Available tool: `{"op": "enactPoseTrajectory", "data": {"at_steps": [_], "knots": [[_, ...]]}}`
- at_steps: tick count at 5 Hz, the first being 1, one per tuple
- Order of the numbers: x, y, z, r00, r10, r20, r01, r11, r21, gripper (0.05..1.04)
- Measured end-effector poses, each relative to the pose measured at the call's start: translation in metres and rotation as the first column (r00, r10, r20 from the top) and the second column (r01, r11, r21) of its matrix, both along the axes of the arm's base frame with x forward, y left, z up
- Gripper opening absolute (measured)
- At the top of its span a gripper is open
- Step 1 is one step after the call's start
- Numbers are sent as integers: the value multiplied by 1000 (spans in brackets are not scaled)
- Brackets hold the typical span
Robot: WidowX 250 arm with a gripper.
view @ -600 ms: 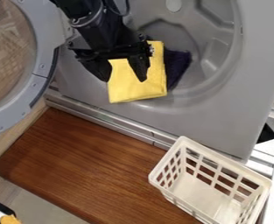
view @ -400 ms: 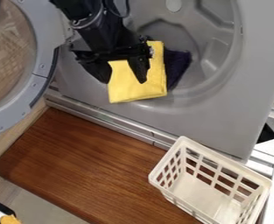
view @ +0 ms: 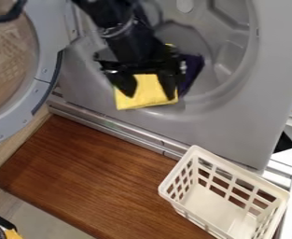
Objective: Move the white basket to the left
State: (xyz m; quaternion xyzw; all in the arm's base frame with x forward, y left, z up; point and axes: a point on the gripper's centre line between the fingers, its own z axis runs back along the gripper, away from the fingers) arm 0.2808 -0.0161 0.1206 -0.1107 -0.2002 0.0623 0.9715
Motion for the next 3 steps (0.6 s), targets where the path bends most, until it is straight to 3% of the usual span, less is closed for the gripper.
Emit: {"op": "enactPoseTrajectory", "data": {"at_steps": [3], "knots": [[-3, -80, -13, 984, -176, 31, 174, 983, 59, 1001]]}}
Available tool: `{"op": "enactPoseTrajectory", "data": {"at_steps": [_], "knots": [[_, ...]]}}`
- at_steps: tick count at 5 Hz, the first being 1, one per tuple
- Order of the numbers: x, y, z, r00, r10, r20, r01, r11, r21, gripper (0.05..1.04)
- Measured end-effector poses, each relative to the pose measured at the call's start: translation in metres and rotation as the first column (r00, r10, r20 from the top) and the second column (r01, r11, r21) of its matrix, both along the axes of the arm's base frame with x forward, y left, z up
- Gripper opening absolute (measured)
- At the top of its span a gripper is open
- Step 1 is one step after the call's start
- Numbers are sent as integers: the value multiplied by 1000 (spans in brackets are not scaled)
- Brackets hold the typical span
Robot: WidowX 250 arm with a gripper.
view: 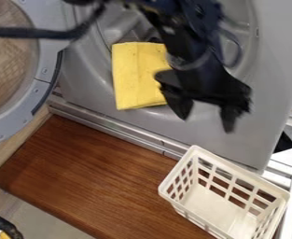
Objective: Move the white basket to the left
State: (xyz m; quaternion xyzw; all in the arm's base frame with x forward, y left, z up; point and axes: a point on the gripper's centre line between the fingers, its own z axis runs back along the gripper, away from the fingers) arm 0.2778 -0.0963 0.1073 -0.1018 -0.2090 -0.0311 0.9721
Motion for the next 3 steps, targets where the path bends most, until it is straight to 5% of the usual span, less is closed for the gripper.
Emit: {"op": "enactPoseTrajectory", "data": {"at_steps": [3], "knots": [[-13, -63, -39, 984, -159, -79, 159, 987, 1, 1001]]}}
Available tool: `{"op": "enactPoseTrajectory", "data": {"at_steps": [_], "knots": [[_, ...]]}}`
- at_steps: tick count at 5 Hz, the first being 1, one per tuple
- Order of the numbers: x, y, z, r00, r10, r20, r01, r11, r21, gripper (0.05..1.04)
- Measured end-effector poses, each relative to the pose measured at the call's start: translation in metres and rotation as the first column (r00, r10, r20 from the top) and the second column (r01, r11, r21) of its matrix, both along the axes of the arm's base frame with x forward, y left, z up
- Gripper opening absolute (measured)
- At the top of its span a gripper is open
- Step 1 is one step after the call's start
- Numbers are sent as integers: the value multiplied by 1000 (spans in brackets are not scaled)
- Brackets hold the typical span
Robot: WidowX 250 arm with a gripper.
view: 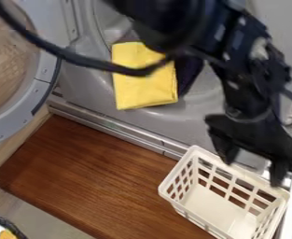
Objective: Move the white basket to the left
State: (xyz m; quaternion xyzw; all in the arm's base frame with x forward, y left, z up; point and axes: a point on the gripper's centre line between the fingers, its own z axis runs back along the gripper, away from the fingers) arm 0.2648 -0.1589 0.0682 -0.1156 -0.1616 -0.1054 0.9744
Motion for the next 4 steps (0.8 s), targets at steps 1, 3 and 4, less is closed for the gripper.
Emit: {"op": "enactPoseTrajectory", "data": {"at_steps": [1, 3, 4], "knots": [[0, -16, -18, 999, -26, -21, 26, 1000, 7, 1001], [8, -38, -49, 998, -26, -65, 28, 999, 30, 1001], [8, -49, -61, 995, -19, -98, 24, 998, 52, 1001]]}}
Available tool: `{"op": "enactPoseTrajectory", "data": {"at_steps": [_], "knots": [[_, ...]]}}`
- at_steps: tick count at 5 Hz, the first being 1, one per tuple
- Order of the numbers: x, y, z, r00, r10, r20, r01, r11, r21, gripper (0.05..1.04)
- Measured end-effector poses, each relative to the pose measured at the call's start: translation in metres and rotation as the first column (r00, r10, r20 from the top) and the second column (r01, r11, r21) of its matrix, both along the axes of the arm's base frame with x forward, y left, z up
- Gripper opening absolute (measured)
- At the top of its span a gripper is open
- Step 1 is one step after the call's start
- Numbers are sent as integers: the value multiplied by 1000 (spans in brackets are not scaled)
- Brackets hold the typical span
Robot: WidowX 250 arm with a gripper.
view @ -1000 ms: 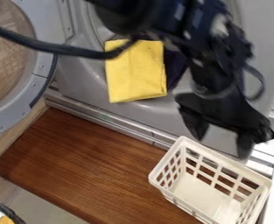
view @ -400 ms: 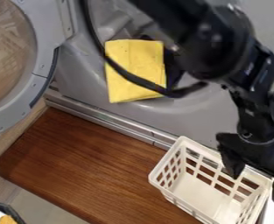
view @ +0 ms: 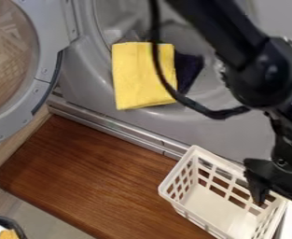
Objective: Move the white basket to the left
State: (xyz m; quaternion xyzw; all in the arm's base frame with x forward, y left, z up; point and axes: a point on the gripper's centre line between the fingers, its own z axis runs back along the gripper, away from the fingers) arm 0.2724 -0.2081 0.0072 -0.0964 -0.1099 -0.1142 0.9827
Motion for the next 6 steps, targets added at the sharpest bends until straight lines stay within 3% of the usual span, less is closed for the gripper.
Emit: {"op": "enactPoseTrajectory", "data": {"at_steps": [1, 2, 6], "knots": [[-1, -16, -11, 999, -36, -15, 36, 999, 20, 1001], [2, -20, -19, 998, -57, -33, 60, 995, 74, 1001], [6, -1, -31, 996, 54, -65, -47, 993, 107, 1001]]}}
